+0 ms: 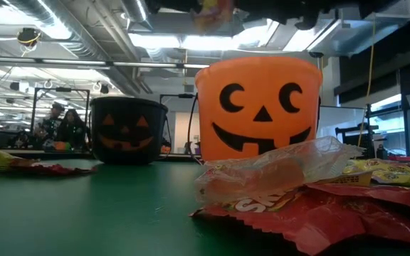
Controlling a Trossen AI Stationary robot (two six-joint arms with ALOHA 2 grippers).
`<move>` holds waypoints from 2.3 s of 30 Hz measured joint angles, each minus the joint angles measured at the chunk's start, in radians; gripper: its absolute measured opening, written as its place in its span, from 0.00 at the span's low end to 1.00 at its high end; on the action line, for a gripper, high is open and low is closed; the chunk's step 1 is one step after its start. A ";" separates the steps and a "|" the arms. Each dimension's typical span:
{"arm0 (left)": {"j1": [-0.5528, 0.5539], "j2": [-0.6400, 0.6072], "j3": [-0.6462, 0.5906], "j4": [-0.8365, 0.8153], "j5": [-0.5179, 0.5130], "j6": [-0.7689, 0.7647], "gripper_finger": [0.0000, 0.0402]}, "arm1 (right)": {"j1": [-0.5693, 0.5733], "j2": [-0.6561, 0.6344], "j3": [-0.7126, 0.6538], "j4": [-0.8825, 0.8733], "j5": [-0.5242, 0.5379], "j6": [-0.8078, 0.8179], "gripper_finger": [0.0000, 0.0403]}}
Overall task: Sort candy
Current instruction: Put the yellow candy into the purple bin
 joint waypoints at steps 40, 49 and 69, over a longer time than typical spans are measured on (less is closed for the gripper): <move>-0.054 -0.016 0.000 0.050 -0.089 0.050 0.42 | 0.196 -0.262 0.028 -0.471 0.168 0.345 0.04; -0.054 -0.016 0.000 0.015 -0.100 0.017 0.44 | 0.337 -0.507 0.028 -0.830 -0.112 0.787 0.02; -0.045 -0.007 0.000 0.016 -0.122 -0.034 0.44 | 0.684 -0.427 0.028 -1.225 -0.152 1.579 0.05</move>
